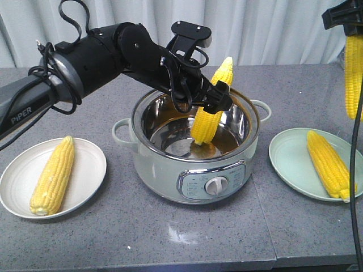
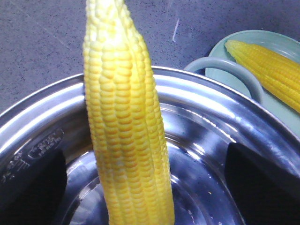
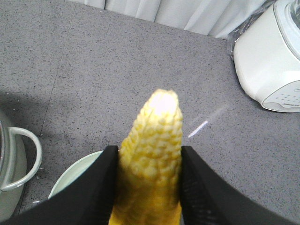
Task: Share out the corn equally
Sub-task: 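Reach the left gripper into the pot and close on the last cob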
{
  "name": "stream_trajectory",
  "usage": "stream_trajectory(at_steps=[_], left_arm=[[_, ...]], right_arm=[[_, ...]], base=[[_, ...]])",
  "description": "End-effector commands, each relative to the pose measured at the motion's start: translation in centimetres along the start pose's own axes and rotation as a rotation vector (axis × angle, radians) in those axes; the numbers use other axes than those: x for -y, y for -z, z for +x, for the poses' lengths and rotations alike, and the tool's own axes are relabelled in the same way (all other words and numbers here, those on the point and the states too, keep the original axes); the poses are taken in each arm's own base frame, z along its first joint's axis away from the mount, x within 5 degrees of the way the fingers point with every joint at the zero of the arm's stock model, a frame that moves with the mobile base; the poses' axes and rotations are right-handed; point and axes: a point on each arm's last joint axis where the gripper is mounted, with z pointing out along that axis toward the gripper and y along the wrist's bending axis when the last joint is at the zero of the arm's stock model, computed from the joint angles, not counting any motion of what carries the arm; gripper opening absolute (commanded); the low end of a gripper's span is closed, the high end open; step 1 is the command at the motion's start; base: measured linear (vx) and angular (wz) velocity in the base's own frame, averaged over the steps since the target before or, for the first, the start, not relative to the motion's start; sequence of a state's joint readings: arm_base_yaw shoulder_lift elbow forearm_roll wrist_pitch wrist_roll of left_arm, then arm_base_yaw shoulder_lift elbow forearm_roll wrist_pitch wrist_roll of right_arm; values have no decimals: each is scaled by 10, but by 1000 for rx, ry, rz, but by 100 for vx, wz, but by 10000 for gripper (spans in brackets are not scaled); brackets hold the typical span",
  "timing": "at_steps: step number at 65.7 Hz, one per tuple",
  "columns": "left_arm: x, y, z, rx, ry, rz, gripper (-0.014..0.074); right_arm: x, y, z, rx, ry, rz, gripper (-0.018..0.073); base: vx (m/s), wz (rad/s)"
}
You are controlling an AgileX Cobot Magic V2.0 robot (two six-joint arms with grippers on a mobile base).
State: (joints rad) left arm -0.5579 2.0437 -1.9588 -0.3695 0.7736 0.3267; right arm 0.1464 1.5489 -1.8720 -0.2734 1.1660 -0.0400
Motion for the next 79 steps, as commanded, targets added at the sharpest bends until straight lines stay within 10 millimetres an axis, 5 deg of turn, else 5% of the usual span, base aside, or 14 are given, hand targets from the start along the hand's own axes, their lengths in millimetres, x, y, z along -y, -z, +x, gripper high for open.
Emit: stream_trajectory(at_steps=[1, 55, 79], left_arm=[[5, 26, -24, 149, -2, -18, 660], [-6, -11, -13, 149, 15, -44, 634], [-7, -16, -11, 145, 24, -40, 484]], right_arm=[[11, 25, -8, 119, -10, 43, 223], [11, 25, -8, 119, -10, 43, 223], [11, 25, -8, 118, -10, 43, 223]], base=[[0, 0], [0, 0], [0, 0]])
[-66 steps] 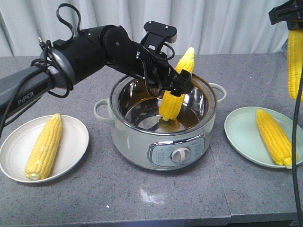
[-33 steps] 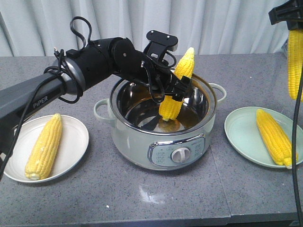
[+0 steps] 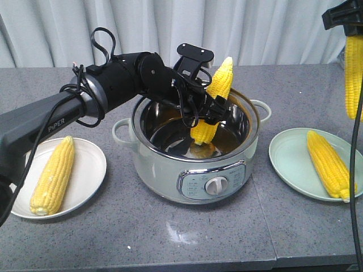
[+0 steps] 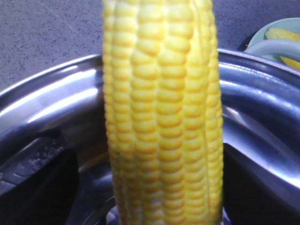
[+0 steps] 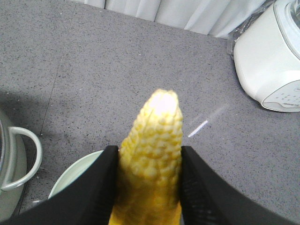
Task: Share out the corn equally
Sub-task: 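Reach the left gripper into the pot and close on the last cob, then lift the last corn cob out of the pot with the left gripper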
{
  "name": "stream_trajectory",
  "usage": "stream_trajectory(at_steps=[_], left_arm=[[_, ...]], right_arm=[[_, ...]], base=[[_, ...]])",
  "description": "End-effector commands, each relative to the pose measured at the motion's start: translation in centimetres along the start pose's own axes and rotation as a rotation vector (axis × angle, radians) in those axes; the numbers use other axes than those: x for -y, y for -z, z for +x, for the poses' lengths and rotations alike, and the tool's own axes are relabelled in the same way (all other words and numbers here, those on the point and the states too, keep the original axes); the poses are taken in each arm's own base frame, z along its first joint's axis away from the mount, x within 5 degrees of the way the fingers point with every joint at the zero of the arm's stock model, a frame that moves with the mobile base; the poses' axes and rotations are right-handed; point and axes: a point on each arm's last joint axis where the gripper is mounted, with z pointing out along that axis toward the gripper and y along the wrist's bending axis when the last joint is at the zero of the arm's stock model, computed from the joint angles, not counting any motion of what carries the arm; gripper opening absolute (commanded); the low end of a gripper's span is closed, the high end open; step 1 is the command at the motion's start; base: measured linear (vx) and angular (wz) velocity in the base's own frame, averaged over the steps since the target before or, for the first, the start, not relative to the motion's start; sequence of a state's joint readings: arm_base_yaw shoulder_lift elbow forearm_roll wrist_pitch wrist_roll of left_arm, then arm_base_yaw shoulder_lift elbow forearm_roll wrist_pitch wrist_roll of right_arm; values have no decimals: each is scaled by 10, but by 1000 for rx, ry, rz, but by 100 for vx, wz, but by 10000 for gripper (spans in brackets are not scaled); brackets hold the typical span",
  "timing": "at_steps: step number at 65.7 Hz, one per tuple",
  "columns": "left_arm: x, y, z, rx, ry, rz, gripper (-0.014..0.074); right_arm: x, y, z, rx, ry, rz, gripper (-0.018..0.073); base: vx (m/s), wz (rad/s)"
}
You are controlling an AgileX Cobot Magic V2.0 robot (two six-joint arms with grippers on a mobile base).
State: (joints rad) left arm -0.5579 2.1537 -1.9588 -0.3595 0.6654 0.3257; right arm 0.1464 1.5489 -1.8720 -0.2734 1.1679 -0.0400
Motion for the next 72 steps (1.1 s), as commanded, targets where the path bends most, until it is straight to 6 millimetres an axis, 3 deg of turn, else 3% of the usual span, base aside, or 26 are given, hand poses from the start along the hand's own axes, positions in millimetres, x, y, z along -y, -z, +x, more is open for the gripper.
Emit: stream_trajectory(at_steps=[1, 19, 33, 46, 61, 72], left_arm=[[8, 33, -30, 151, 7, -3, 468], [8, 35, -32, 175, 8, -9, 281], [13, 59, -44, 223, 10, 3, 217], [22, 112, -63, 321, -12, 0, 217], [35, 197, -75, 385, -153, -93, 217], [19, 251, -70, 379, -69, -218, 219]], right_arm=[[11, 25, -8, 120, -11, 43, 223], [11, 25, -8, 120, -11, 43, 223], [11, 25, -8, 120, -11, 43, 223], [11, 25, -8, 120, -11, 43, 223], [11, 25, -8, 120, -11, 43, 223], [11, 25, -8, 120, -11, 43, 223]], base=[[0, 0], [0, 0], [0, 0], [0, 0], [0, 0], [0, 0]])
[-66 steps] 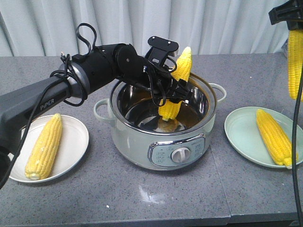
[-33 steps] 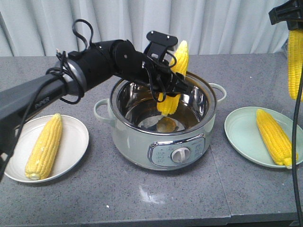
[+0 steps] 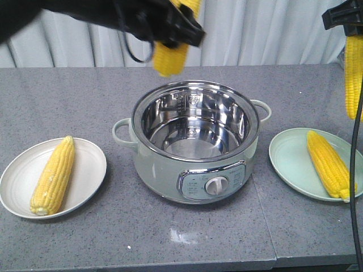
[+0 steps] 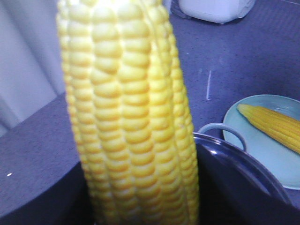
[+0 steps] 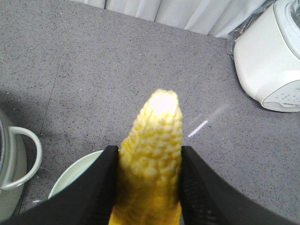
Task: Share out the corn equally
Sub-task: 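Lift the last corn cob out of the pot with the left gripper, then turn the base away from the pot toward the other counter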
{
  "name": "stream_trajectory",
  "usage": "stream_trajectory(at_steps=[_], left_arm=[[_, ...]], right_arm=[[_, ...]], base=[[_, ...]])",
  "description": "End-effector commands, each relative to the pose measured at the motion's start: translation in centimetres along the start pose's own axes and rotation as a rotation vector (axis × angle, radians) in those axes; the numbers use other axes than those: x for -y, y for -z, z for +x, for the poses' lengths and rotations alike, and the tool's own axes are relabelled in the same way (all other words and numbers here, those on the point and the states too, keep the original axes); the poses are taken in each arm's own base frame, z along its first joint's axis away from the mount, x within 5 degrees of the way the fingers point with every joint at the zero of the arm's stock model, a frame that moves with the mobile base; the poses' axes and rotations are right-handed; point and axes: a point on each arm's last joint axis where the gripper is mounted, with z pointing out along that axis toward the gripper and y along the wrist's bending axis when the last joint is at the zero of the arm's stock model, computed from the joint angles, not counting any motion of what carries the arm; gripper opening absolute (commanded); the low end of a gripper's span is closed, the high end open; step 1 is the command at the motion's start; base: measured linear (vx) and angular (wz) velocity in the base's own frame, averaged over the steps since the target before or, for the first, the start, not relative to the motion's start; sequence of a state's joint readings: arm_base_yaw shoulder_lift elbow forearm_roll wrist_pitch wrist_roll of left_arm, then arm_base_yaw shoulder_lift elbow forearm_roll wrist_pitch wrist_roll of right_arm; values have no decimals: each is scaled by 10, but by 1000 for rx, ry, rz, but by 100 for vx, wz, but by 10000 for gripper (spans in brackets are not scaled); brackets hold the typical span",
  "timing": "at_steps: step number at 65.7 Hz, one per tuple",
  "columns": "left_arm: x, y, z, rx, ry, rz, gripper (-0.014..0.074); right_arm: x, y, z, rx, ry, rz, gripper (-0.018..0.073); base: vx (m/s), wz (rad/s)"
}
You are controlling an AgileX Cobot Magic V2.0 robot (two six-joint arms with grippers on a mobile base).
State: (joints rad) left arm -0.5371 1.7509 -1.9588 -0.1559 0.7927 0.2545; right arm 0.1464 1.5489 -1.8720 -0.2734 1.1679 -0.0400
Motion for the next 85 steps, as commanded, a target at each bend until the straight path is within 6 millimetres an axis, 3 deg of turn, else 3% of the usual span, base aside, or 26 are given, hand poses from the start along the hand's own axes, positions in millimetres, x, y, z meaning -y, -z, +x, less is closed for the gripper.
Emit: stream_trajectory(at_steps=[1, 17, 30, 49, 85], left_arm=[[-18, 59, -23, 128, 86, -107, 219], [-62, 108, -2, -50, 165, -312, 220], [-82, 119, 19, -228, 228, -370, 220], [-95, 124, 25, -254, 254, -418, 220], [-95, 123, 26, -273, 255, -420, 220]], right_arm=[[11, 25, -8, 120, -11, 43, 223], [11, 25, -8, 120, -11, 43, 223], [11, 25, -8, 120, -11, 43, 223], [11, 25, -8, 120, -11, 43, 223], [11, 25, -8, 120, -11, 43, 223]], base=[[0, 0], [0, 0], [0, 0], [0, 0], [0, 0]])
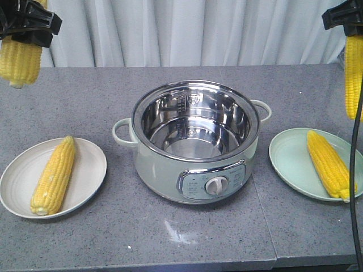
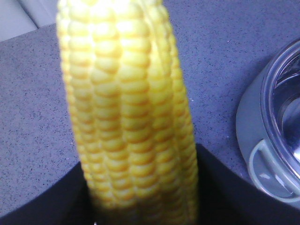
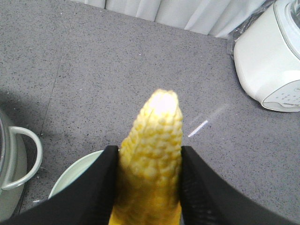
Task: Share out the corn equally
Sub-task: 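Turn the base away from the pot toward the other counter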
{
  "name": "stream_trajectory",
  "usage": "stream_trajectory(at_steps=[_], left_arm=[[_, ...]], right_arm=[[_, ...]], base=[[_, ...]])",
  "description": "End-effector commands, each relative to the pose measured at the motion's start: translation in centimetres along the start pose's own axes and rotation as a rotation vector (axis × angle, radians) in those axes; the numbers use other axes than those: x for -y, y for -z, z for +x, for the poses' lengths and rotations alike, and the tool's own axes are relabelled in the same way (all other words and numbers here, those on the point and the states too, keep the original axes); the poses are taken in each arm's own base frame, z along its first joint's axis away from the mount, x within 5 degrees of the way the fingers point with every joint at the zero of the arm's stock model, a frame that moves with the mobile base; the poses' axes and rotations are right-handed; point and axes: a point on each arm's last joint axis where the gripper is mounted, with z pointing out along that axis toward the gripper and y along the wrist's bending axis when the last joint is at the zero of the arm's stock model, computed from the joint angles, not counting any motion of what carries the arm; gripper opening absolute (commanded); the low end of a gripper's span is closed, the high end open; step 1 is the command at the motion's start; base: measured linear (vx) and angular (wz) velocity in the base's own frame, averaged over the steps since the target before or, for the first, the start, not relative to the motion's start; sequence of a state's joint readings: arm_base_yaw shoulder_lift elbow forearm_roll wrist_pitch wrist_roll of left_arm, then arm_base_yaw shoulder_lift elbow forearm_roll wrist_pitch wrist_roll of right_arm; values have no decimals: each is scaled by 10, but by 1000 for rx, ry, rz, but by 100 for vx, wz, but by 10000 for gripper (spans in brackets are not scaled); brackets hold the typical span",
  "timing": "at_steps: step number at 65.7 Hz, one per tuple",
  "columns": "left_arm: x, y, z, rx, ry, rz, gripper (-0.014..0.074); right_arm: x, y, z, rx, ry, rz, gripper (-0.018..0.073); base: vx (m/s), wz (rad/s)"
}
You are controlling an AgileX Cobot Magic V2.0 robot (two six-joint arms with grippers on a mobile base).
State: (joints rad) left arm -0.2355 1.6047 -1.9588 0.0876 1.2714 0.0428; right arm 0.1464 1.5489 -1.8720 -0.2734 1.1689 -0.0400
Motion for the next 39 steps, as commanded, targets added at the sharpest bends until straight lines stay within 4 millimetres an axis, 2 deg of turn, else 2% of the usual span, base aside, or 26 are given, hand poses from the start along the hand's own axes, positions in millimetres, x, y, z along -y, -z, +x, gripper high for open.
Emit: stream_trajectory(at_steps=[1, 39], left_arm=[[-3, 25, -6, 106, 14, -11, 220], [-3, 25, -6, 106, 14, -11, 220]], right_arm=[[11, 25, -8, 121, -11, 43, 223], [11, 25, -8, 121, -11, 43, 223]], base=[[0, 0], [0, 0]])
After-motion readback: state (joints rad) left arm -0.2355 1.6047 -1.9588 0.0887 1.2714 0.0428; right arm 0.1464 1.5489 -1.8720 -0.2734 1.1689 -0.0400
